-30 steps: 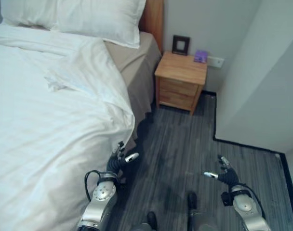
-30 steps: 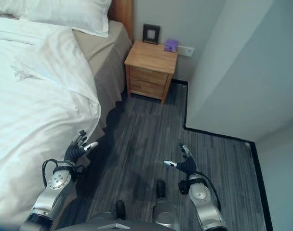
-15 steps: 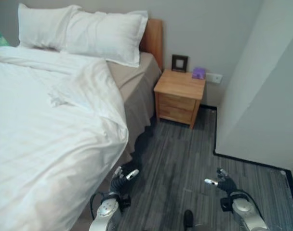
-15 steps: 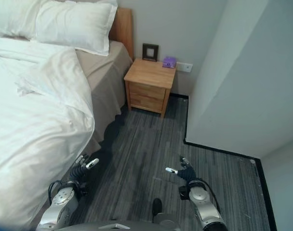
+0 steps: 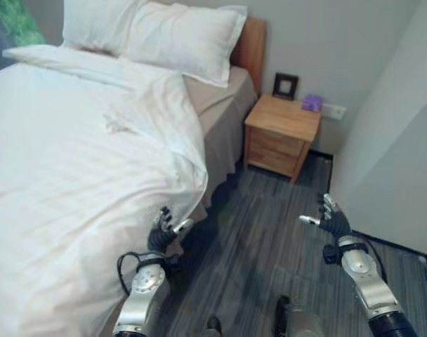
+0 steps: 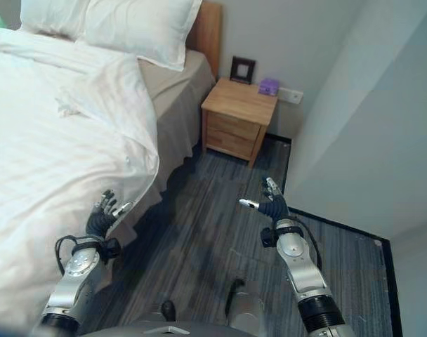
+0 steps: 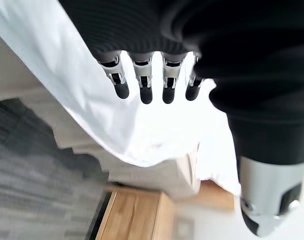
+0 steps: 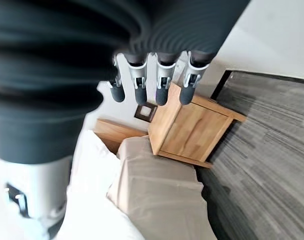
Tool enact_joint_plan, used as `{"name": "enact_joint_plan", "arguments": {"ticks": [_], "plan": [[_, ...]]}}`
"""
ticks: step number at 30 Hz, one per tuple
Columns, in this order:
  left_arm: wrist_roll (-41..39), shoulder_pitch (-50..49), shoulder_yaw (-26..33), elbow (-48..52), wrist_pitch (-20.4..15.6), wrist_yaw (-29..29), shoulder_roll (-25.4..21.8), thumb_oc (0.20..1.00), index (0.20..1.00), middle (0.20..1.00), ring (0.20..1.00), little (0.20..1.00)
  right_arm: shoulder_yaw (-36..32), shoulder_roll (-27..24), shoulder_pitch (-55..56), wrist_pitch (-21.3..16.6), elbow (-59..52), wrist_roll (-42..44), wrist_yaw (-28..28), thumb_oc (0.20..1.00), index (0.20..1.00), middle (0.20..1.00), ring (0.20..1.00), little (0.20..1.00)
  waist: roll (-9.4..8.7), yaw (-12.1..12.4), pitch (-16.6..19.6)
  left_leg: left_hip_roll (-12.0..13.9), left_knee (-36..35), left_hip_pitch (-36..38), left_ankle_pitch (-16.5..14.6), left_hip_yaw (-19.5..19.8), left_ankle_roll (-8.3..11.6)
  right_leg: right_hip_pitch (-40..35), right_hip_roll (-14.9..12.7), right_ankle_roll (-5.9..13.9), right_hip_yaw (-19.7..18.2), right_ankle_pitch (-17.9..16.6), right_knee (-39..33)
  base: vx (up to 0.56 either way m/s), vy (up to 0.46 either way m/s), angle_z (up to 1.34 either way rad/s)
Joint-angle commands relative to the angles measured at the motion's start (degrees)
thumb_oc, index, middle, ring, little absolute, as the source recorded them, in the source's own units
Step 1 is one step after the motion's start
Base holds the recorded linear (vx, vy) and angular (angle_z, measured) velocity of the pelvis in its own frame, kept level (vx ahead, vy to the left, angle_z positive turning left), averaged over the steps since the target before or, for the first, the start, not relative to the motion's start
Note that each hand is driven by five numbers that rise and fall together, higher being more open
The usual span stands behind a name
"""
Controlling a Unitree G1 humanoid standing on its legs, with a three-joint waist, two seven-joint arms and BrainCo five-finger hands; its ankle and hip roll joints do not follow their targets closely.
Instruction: Making the bed.
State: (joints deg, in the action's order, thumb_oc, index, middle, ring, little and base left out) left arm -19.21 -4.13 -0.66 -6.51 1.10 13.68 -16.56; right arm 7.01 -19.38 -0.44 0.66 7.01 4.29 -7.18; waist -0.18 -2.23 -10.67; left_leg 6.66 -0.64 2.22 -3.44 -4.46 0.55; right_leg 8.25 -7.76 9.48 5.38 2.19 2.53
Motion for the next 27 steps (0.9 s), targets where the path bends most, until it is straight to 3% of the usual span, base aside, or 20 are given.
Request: {"name": "enact_joint_plan", "arguments": {"ticks": [1, 3, 4, 6, 9, 10, 11, 12, 13, 14, 15, 16, 17, 18, 20, 23, 24, 25, 26, 27], "plan": [[0.93, 1.30, 0.95, 5.32, -4.48, -0.90, -2.31, 1.000, 1.000, 1.000, 1.000, 1.000, -0.46, -0.37, -0.16, -3.11, -3.17, -3.09, -1.11, 1.000, 1.000, 1.000, 1.000, 1.000, -1.70, -1.65, -0.04, 0.82, -4.36, 16.60, -5.49, 0.64, 4.56, 2.74, -0.20, -0.76, 2.22, -7.33, -1.79, 0.35, -0.225, 0.44], [1.46, 0.56, 1.43, 5.70, -5.63, -1.07, -1.56, 1.000, 1.000, 1.000, 1.000, 1.000, 0.28, -0.66, 0.16, -3.81, -2.76, -4.24, -0.53, 1.000, 1.000, 1.000, 1.000, 1.000, -1.19, -1.88, 0.24, 3.12, 3.38, 16.41, -2.18, 0.43, 5.96, 0.84, 1.44, -2.31, 2.24, -7.35, -0.72, 0.45, -0.277, 0.31], [0.87, -0.12, 1.61, 5.94, -5.70, -1.03, -0.61, 1.000, 1.000, 1.000, 1.000, 1.000, 0.53, -0.91, 0.44, -3.71, -2.74, -4.68, -0.31, 1.000, 1.000, 1.000, 1.000, 1.000, -1.02, -1.79, 0.39, 3.55, 10.97, 12.79, 2.47, 0.92, 6.51, -1.56, 1.94, -3.89, 3.28, -6.95, -1.34, 0.34, -0.293, 0.25], [-1.42, -0.34, 1.39, 6.78, -5.45, -1.58, -0.32, 1.000, 1.000, 1.000, 1.000, 1.000, 0.27, -1.61, 0.36, -3.88, -2.00, -3.21, -1.67, 1.000, 1.000, 1.000, 1.000, 1.000, -3.04, 0.65, -3.34, 2.78, 34.12, -1.08, 9.34, 2.75, 5.25, -8.22, 2.50, -8.30, 4.03, -4.86, -4.30, 0.29, -0.468, 0.08], [-1.79, -0.10, 1.10, 6.97, -5.50, -1.72, -0.63, 1.000, 1.000, 1.000, 1.000, 1.000, -0.03, -1.82, 0.13, -3.87, -2.21, -2.64, -2.13, 1.000, 1.000, 1.000, 1.000, 1.000, -3.92, 1.04, -4.32, 2.76, 36.58, -4.20, 8.68, 1.21, 4.65, -9.23, 2.09, -8.98, 4.15, -4.50, -4.78, 0.20, -0.252, -0.03], [-2.48, -0.43, 0.89, 7.02, -5.48, -1.83, -0.27, 1.000, 1.000, 1.000, 1.000, 1.000, -0.54, -2.03, -0.11, -3.36, -2.15, -2.42, -2.34, 1.000, 1.000, 1.000, 1.000, 1.000, -4.18, 2.31, -5.31, 2.58, 36.11, -7.41, 6.02, -1.11, 5.01, -12.01, 1.86, -8.80, 4.18, -3.39, -6.45, 0.51, -0.134, -0.09], [-2.88, -0.83, 0.66, 6.19, -5.26, -1.59, 0.68, 1.000, 1.000, 1.000, 1.000, 1.000, -0.70, -1.89, -0.43, -2.77, -2.02, -1.97, -2.26, 1.000, 1.000, 1.000, 1.000, 1.000, -3.78, 2.98, -4.70, -1.26, 31.37, -10.14, 3.47, -3.36, 4.88, -14.15, 1.69, -8.25, 4.35, -2.21, -7.44, 0.68, -0.128, 0.04], [-2.73, -1.21, 0.66, 6.20, -5.10, -1.82, 0.94, 1.000, 1.000, 1.000, 1.000, 1.000, -0.85, -1.81, -0.34, -2.60, -2.13, -1.76, -2.07, 1.000, 1.000, 1.000, 1.000, 1.000, -3.57, 3.11, -4.07, -3.08, 25.13, -10.16, 2.35, -5.69, 3.60, -14.80, 1.77, -7.67, 4.33, -1.59, -7.53, 0.44, -0.011, 0.17], [-2.73, -1.22, 0.66, 6.20, -5.10, -1.82, 0.93, 1.000, 1.000, 1.000, 1.000, 1.000, -0.85, -1.80, -0.34, -2.60, -2.13, -1.76, -2.07, 1.000, 1.000, 1.000, 1.000, 1.000, -3.62, 3.13, -4.05, -3.13, 25.00, -10.11, 2.43, -5.73, 3.59, -14.78, 1.71, -7.66, 4.30, -1.60, -7.53, 0.52, 0.049, 0.14], [-2.34, -2.16, 1.16, 5.48, -5.01, -2.18, 1.46, 1.000, 1.000, 1.000, 1.000, 1.000, -0.71, -1.57, -0.39, -2.63, -2.04, -1.22, -1.63, 1.000, 1.000, 1.000, 1.000, 1.000, -2.14, 3.44, -2.82, -4.80, 12.17, -9.65, 2.95, -8.69, 2.25, -16.65, 3.18, -6.64, 4.09, 0.11, -7.53, 0.37, 0.042, 0.03], [-2.33, -2.26, 1.13, 5.50, -5.02, -2.19, 1.48, 1.000, 1.000, 1.000, 1.000, 1.000, -0.69, -1.59, -0.30, -2.64, -2.05, -1.22, -1.63, 1.000, 1.000, 1.000, 1.000, 1.000, -2.28, 3.47, -3.05, -5.09, 11.63, -8.92, 2.97, -8.78, 2.20, -17.12, 2.93, -6.51, 4.08, 0.35, -7.53, 0.70, 0.078, 0.04], [-1.56, -3.34, 1.20, 4.97, -4.51, -2.46, 2.51, 1.000, 1.000, 1.000, 1.000, 1.000, -0.65, -1.16, 0.14, -2.64, -1.66, -1.00, -1.42, 1.000, 1.000, 1.000, 1.000, 1.000, -0.47, 3.42, -1.86, -5.32, 1.41, -9.19, 8.45, -14.17, 2.62, -19.76, 4.84, -6.19, 4.44, 2.25, -7.53, 0.55, 0.068, 0.07], [-1.17, -3.47, 1.09, 4.52, -4.15, -2.31, 2.86, 1.000, 1.000, 1.000, 1.000, 1.000, -0.64, -0.89, 0.08, -2.86, -1.56, -1.02, -1.58, 1.000, 1.000, 1.000, 1.000, 1.000, 0.00, 2.93, -1.42, -4.74, -2.07, -9.86, 8.50, -18.03, 3.28, -21.38, 5.10, -5.84, 4.92, 3.74, -7.53, 0.58, 0.077, 0.13], [-1.08, -3.58, 1.06, 4.53, -4.11, -2.28, 2.96, 1.000, 1.000, 1.000, 1.000, 1.000, -0.56, -0.95, 0.15, -2.94, -1.47, -1.03, -1.61, 1.000, 1.000, 1.000, 1.000, 1.000, -0.32, 2.88, -1.44, -5.62, -3.39, -8.76, 8.56, -18.15, 3.21, -21.92, 4.51, -5.52, 4.92, 4.32, -7.53, 0.42, 0.060, 0.33], [-1.49, -3.99, 0.96, 3.89, -3.93, -2.29, 3.52, 1.000, 1.000, 1.000, 1.000, 1.000, -0.48, -0.73, -0.26, -2.92, -1.27, -0.87, -1.72, 1.000, 1.000, 1.000, 1.000, 1.000, 0.07, 2.66, -0.59, -3.60, -4.20, -10.20, 9.64, -23.72, 3.33, -24.59, 5.03, -5.24, 6.06, 5.00, -7.53, 0.46, 0.047, 0.44], [-2.43, -5.18, 2.01, 3.74, -4.34, -1.65, 2.72, 1.000, 1.000, 1.000, 1.000, 1.000, 1.18, 0.31, -0.75, -2.45, -2.07, -2.49, -0.45, 1.000, 1.000, 1.000, 1.000, 1.000, -0.89, 3.57, 1.75, -3.73, -4.36, -7.89, 11.17, -23.06, 1.94, -26.77, 3.91, -3.97, 6.83, 7.18, -2.68, 0.68, 0.107, 0.05], [-2.84, -4.62, 2.41, 3.96, -4.09, -1.33, 1.77, 1.000, 1.000, 1.000, 1.000, 1.000, 2.11, 0.94, -1.57, -2.66, -1.74, -3.22, -0.30, 1.000, 1.000, 1.000, 1.000, 1.000, -2.62, 4.77, 1.84, -4.54, -4.36, -6.11, 10.42, -21.97, 0.51, -24.25, 2.61, -1.81, 6.90, 4.31, 8.78, 0.26, 0.074, -0.34], [-2.85, -4.62, 2.44, 3.98, -4.05, -1.33, 1.69, 1.000, 1.000, 1.000, 1.000, 1.000, 2.10, 1.03, -1.59, -2.67, -1.72, -3.23, -0.29, 1.000, 1.000, 1.000, 1.000, 1.000, -2.77, 4.83, 1.90, -4.67, -4.36, -6.18, 10.35, -22.05, 0.41, -23.88, 2.39, -1.68, 6.81, 4.62, 9.39, 0.37, 0.128, -0.47], [-2.74, -4.22, 2.27, 4.12, -3.73, -1.19, 1.25, 1.000, 1.000, 1.000, 1.000, 1.000, 2.33, 1.22, -1.47, -2.68, -1.65, -3.48, 0.01, 1.000, 1.000, 1.000, 1.000, 1.000, -3.69, 4.71, 1.67, -5.42, -4.36, -4.75, 8.88, -21.88, -0.60, -21.45, 1.18, 0.59, 6.86, 0.17, 16.06, 0.34, 0.193, -0.23], [-2.32, -2.77, 2.35, 4.14, -3.68, -0.27, -0.49, 1.000, 1.000, 1.000, 1.000, 1.000, 3.42, 1.02, -2.55, -2.39, -1.67, -5.26, 0.08, 1.000, 1.000, 1.000, 1.000, 1.000, -4.39, 4.27, 0.75, -6.77, -4.36, -0.83, 5.75, -21.25, -2.96, -16.31, -2.53, 4.26, 6.73, -11.04, 29.39, 0.45, 0.231, -0.02]]}}
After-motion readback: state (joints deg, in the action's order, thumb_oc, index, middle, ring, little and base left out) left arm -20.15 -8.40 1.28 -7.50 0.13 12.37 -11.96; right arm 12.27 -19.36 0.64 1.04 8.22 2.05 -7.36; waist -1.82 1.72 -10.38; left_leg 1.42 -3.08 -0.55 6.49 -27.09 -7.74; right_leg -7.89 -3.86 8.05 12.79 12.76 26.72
